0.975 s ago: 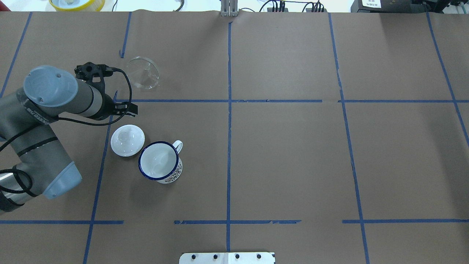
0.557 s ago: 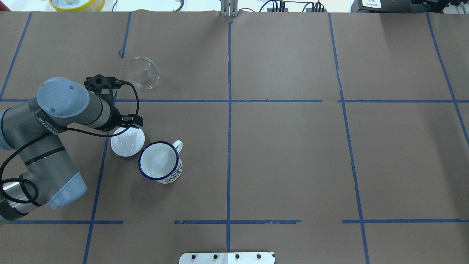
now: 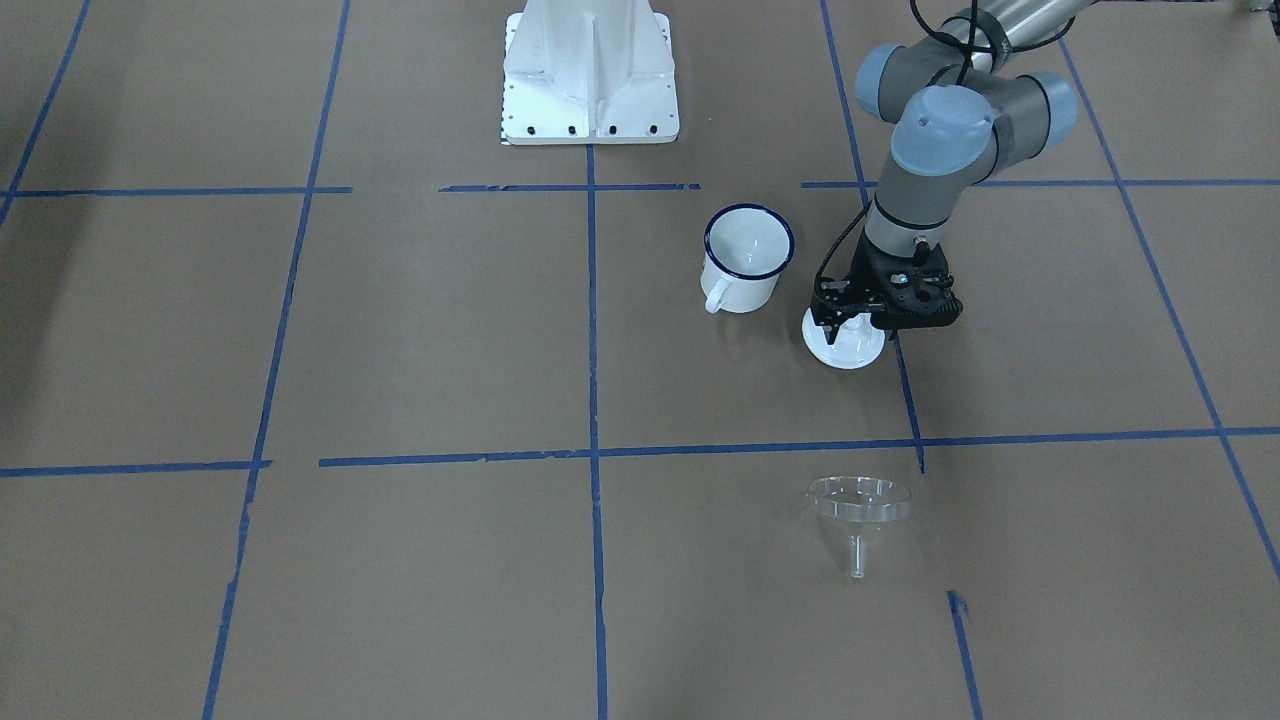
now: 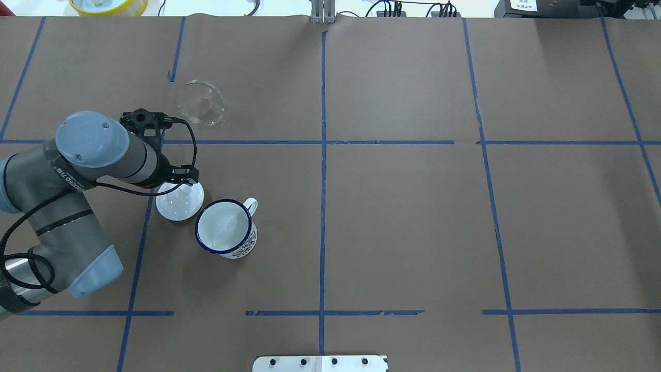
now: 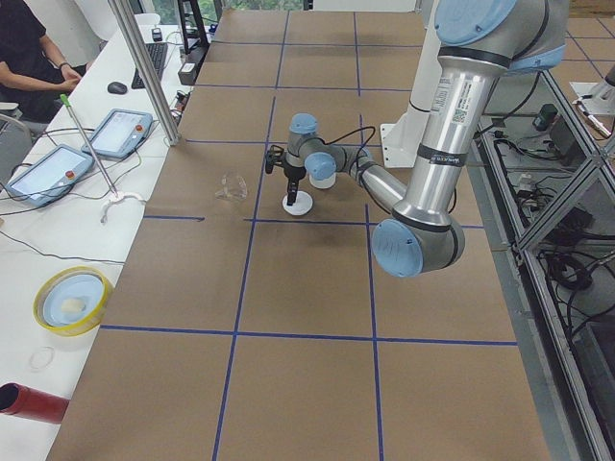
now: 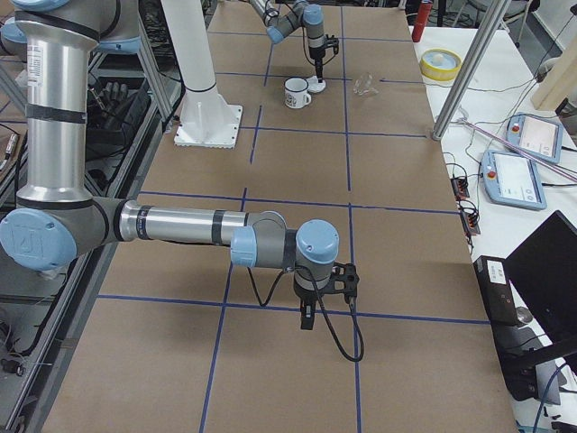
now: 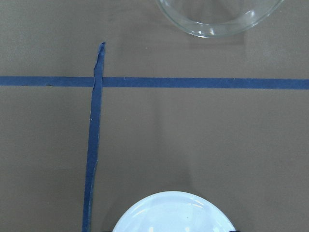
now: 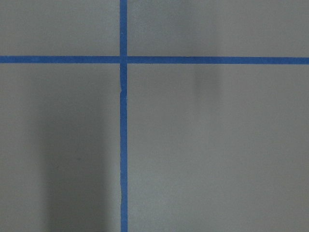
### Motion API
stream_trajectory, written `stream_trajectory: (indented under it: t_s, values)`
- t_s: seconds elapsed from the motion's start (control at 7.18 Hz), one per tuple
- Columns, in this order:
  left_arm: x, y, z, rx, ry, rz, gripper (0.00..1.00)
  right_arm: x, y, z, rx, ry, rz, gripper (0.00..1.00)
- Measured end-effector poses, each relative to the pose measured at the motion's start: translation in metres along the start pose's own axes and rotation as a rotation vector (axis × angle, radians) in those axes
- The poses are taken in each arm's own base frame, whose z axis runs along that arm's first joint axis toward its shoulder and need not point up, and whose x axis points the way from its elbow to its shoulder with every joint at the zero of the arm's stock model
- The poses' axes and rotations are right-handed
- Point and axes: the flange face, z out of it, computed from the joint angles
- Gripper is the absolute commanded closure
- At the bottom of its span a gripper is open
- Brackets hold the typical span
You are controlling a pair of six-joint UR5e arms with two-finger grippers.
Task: Remove funnel from cup
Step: 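Move the left gripper down onto the white lid and grasp its knob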
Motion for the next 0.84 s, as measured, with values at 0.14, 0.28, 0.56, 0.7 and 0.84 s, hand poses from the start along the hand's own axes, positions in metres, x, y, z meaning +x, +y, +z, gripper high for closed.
stream_trajectory:
  t_s: [0.14, 0.28, 0.56, 0.7, 0.84]
  values:
    - [0.0008, 0.0017, 0.0003, -0.015, 0.007, 0.001, 0.35, 0.0000, 0.0000, 0.0000, 0.000, 0.000, 0.000, 0.00]
    - [0.0006, 0.0030, 0.0008, -0.024, 0.010, 0.001, 0.36, 0.0000, 0.0000, 0.0001, 0.000, 0.000, 0.000, 0.00]
    - [-0.0018, 0.0060, 0.0004, -0.032, 0.011, 0.002, 0.38, 0.0000, 0.0000, 0.0000, 0.000, 0.000, 0.000, 0.00]
    - [-0.0030, 0.0074, -0.0013, -0.032, 0.012, 0.003, 0.39, -0.0001, 0.0000, -0.0001, 0.000, 0.000, 0.000, 0.00]
    - [-0.0042, 0.0092, -0.0032, -0.032, 0.014, 0.004, 0.41, -0.0001, 0.0000, -0.0001, 0.000, 0.000, 0.000, 0.00]
